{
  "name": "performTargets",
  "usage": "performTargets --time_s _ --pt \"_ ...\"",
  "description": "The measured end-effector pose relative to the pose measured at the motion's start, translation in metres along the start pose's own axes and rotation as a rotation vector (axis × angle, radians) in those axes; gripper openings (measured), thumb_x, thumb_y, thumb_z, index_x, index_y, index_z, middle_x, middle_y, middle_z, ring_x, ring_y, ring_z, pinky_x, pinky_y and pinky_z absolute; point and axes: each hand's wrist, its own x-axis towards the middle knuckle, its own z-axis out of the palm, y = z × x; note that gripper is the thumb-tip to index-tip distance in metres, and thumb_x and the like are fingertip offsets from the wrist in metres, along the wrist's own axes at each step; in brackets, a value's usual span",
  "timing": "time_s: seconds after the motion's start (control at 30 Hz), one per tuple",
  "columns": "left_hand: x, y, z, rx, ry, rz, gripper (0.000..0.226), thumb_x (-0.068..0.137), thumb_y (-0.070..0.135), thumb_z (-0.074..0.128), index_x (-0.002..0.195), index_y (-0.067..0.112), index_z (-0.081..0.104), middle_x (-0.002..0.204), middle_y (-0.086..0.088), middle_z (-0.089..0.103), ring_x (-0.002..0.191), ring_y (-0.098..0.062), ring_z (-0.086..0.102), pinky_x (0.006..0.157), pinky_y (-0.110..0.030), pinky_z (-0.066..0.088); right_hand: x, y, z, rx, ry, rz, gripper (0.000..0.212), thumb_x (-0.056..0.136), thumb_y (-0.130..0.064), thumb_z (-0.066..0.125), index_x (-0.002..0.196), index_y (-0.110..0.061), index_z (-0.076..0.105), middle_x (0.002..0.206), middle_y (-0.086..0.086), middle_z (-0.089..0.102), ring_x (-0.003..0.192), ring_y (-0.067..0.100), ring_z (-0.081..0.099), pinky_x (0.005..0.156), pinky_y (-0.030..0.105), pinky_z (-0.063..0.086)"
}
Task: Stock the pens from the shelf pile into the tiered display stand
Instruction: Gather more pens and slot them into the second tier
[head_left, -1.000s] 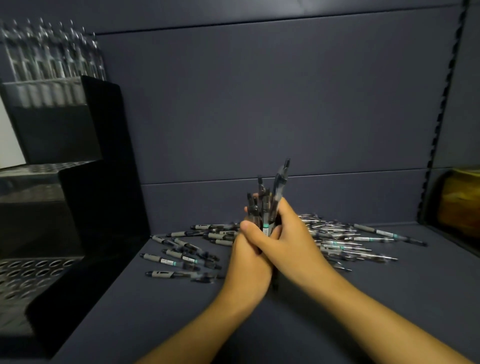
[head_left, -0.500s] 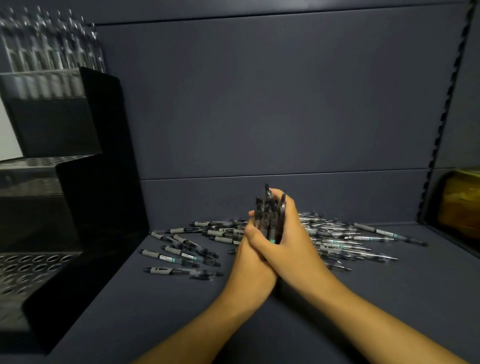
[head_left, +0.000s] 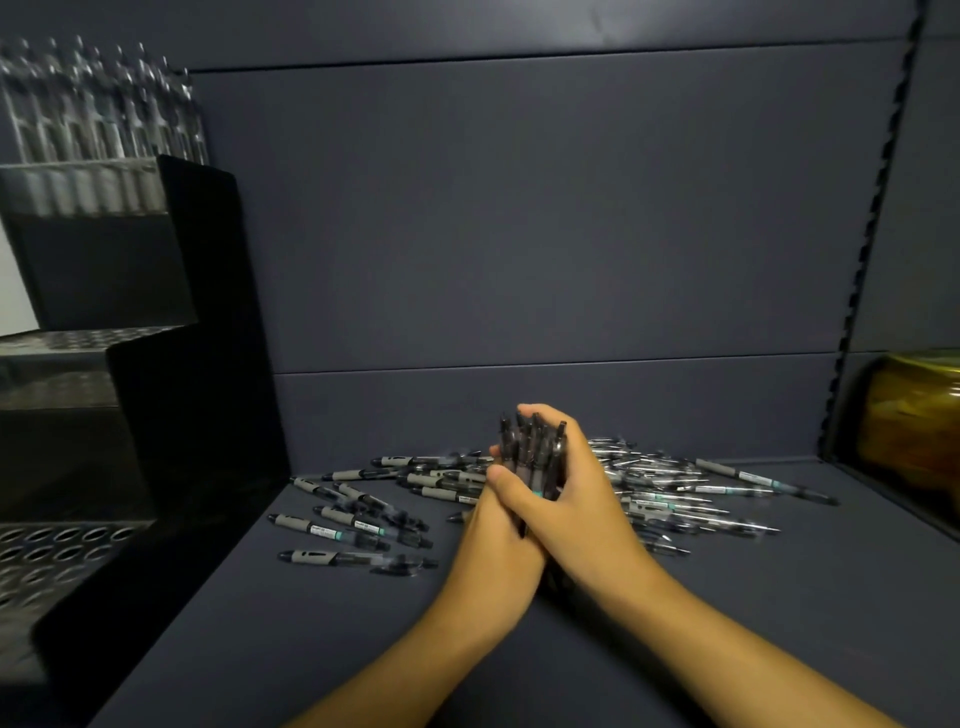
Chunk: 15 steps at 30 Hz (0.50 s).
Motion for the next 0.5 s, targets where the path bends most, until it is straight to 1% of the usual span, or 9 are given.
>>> performTargets --time_s 0.03,0.1,0.2,0.27,0.33,0.37,0.4,0.47,0.5 --pt "-0.001 -0.002 0.001 0.024 0.018 0.013 0.042 0.085 0.035 0.051 0.126 0.033 0.056 0.126 0.012 0.066 0.122 -0.005 0.059 0.105 -0.031 0.047 0.000 0.001 0.000 -0.004 0.005 -0.001 0.052 0.086 -0.020 0.075 0.126 -0.041 0.048 0.117 -0.012 0.067 0.107 -0.002 0.064 0.099 0.026 0.050" --pt "-0.002 0.000 0.001 -0.002 0.019 0.008 0.040 0.084 0.035 0.050 0.123 0.036 0.056 0.127 0.012 0.066 0.124 -0.004 0.057 0.108 -0.033 0.044 0.000 0.000 -0.001 -0.019 0.003 -0.015 0.053 0.086 -0.025 0.075 0.128 -0.040 0.047 0.117 -0.012 0.067 0.109 -0.001 0.064 0.099 0.028 0.050" --pt "-0.004 0.003 -0.003 -0.044 -0.001 0.040 0.042 0.087 0.023 0.047 0.128 0.027 0.056 0.128 0.008 0.065 0.124 -0.005 0.058 0.109 -0.034 0.044 0.000 -0.006 -0.001 -0.065 -0.012 -0.040 0.054 0.086 -0.033 0.073 0.131 -0.040 0.044 0.117 -0.018 0.066 0.109 -0.004 0.062 0.096 0.022 0.049" --pt "-0.004 0.006 -0.005 0.011 0.002 0.068 0.043 0.091 0.015 0.045 0.133 0.020 0.055 0.126 0.011 0.067 0.122 -0.002 0.058 0.106 -0.030 0.047 0.000 -0.011 -0.003 -0.092 -0.021 -0.050 0.056 0.086 -0.036 0.074 0.131 -0.043 0.042 0.114 -0.028 0.062 0.108 -0.009 0.059 0.093 0.014 0.047" --pt "-0.004 0.012 -0.006 0.032 -0.017 0.073 0.037 0.097 -0.001 0.046 0.128 0.016 0.058 0.119 0.015 0.070 0.114 0.002 0.062 0.094 -0.018 0.050 -0.001 -0.012 -0.005 -0.090 -0.022 -0.051 0.060 0.084 -0.039 0.075 0.133 -0.045 0.041 0.114 -0.037 0.058 0.109 -0.014 0.055 0.091 0.008 0.044" --pt "-0.005 0.017 -0.007 0.023 -0.020 0.053 0.035 0.098 -0.007 0.046 0.123 0.013 0.060 0.112 0.012 0.073 0.106 0.003 0.066 0.085 -0.013 0.051 -0.001 -0.012 -0.006 -0.075 -0.026 -0.050 0.063 0.083 -0.040 0.076 0.135 -0.044 0.041 0.117 -0.039 0.055 0.111 -0.016 0.054 0.093 0.007 0.042" --pt "-0.004 0.021 -0.008 -0.004 -0.023 0.035 0.031 0.097 -0.008 0.049 0.117 0.010 0.063 0.105 0.007 0.076 0.096 0.002 0.069 0.077 -0.011 0.052 -0.002 -0.013 -0.008 -0.048 -0.037 -0.051 0.066 0.082 -0.041 0.076 0.138 -0.041 0.042 0.121 -0.039 0.055 0.114 -0.016 0.053 0.096 0.009 0.042" --pt "-0.005 0.031 -0.012 -0.064 0.012 0.012 0.016 0.095 0.003 0.057 0.106 0.004 0.068 0.093 -0.004 0.077 0.081 -0.007 0.072 0.066 -0.014 0.052 -0.001 -0.014 -0.011 0.042 -0.083 -0.048 0.069 0.084 -0.038 0.075 0.144 -0.034 0.041 0.126 -0.026 0.061 0.117 -0.007 0.058 0.100 0.019 0.046" --pt "-0.004 0.038 -0.015 -0.089 0.032 0.009 0.014 0.094 0.009 0.059 0.102 0.004 0.069 0.088 -0.006 0.077 0.077 -0.013 0.072 0.064 -0.017 0.052 0.001 -0.017 -0.013 0.101 -0.105 -0.043 0.065 0.087 -0.032 0.074 0.144 -0.032 0.043 0.125 -0.018 0.065 0.113 -0.001 0.062 0.097 0.022 0.049"
